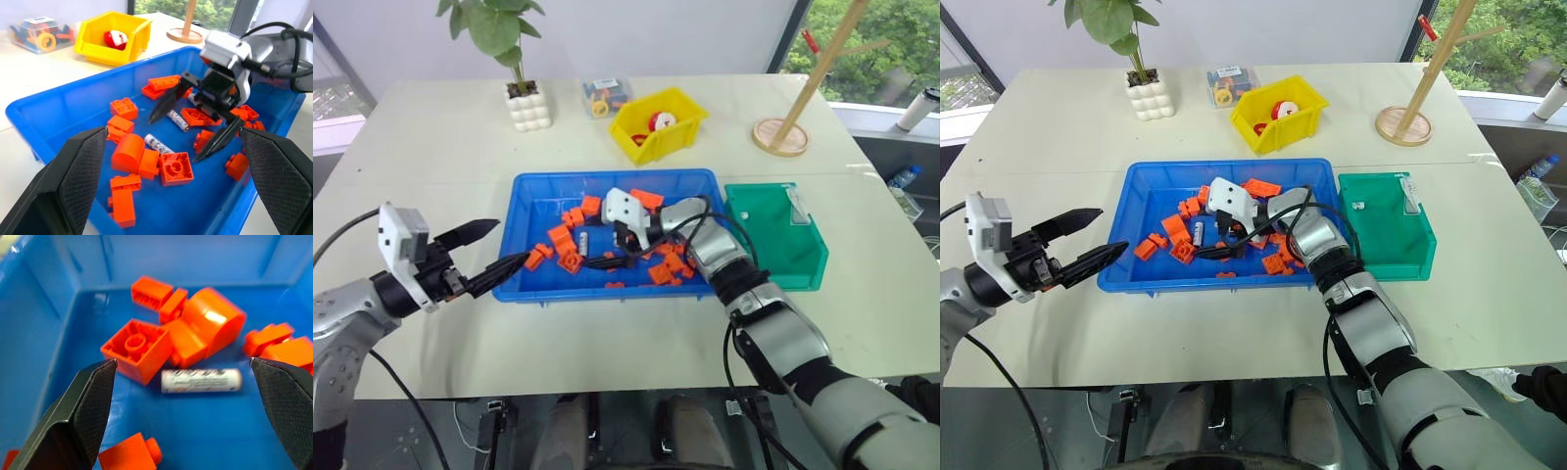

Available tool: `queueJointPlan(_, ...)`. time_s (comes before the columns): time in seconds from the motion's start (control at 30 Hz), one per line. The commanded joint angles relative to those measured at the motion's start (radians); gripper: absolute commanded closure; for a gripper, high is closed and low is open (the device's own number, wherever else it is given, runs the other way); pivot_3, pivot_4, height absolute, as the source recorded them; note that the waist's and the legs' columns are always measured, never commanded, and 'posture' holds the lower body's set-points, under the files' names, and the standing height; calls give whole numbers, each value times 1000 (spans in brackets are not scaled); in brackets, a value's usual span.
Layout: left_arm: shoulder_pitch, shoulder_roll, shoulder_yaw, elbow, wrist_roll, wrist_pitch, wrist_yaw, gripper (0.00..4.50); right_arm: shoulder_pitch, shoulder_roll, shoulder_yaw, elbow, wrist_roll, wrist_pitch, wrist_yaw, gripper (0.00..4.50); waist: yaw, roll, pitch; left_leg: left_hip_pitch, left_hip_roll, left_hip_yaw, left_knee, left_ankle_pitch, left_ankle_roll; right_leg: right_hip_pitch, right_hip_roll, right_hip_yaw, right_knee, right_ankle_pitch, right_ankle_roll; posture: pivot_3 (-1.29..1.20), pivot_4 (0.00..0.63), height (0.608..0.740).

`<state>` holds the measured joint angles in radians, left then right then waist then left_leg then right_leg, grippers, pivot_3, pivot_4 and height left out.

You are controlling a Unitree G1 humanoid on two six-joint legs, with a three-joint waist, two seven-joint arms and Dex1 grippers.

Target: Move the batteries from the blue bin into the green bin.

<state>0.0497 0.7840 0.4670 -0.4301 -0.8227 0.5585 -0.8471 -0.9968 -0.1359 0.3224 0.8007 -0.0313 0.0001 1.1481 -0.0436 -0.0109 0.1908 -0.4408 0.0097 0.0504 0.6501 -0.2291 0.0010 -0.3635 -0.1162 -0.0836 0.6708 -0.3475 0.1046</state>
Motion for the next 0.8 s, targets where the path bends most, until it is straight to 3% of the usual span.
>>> queueJointPlan(0.03, 20, 27, 51, -47, -35, 12, -19, 0, -59, 18, 7, 41, -17, -53, 8, 24, 0, 0, 0, 0, 0, 0, 0, 0, 0, 0, 0, 0, 0, 0, 0, 0, 150, 739)
queueJointPlan(0.37, 86, 71, 75, -78, -58, 51, -72, 0, -137, 63, 0, 238, -66, -143, -22, 24, 0, 0, 0, 0, 0, 0, 0, 0, 0, 0, 1, 0, 0, 0, 0, 0, 150, 739)
queueJointPlan(0.8, 89, 33, 60, -99, -50, 32, -42, 0, -174, 87, 4, 366, -131, -175, -74, 24, 0, 0, 0, 0, 0, 0, -1, 0, -1, 0, 1, 0, 0, 0, 0, 0, 150, 739)
